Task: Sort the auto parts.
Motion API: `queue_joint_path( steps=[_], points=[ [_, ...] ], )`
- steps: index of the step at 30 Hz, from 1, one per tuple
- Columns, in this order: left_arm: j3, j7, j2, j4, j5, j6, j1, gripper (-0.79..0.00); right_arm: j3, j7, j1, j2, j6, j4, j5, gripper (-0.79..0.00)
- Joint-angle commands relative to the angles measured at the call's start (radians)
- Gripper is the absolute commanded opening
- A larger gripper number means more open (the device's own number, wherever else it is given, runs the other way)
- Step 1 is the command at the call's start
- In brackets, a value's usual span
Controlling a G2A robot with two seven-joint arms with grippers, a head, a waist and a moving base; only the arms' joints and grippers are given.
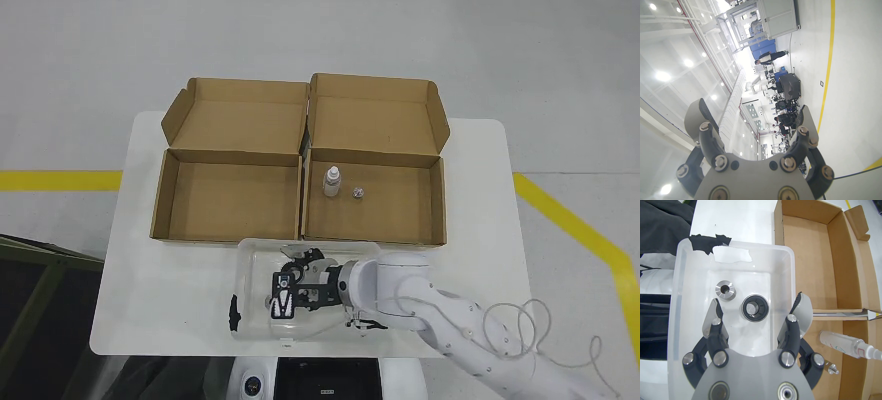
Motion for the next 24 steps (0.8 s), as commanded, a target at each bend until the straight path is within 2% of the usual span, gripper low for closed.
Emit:
queue_joint_path(
  steps=[1, 13, 17, 24],
  points=[
    [0.000, 0.000, 0.000, 0.000, 0.000, 0.000, 0.000, 0.000, -0.007, 0.001, 0.003, -0.003, 0.001, 0.013, -0.004, -0.145],
    [0.000, 0.000, 0.000, 0.000, 0.000, 0.000, 0.000, 0.000, -0.039, -0.007, 0.024, -0.026, 0.003, 0.088, -0.016, -0.191],
    [0.000, 0.000, 0.000, 0.000, 0.000, 0.000, 0.000, 0.000, -0.054, 0.003, 0.036, -0.035, 0.011, 0.109, -0.036, -0.237],
    [0.000, 0.000, 0.000, 0.000, 0.000, 0.000, 0.000, 0.000, -0.068, 0.000, 0.046, -0.049, 0.016, 0.135, -0.051, -0.243]
  ],
)
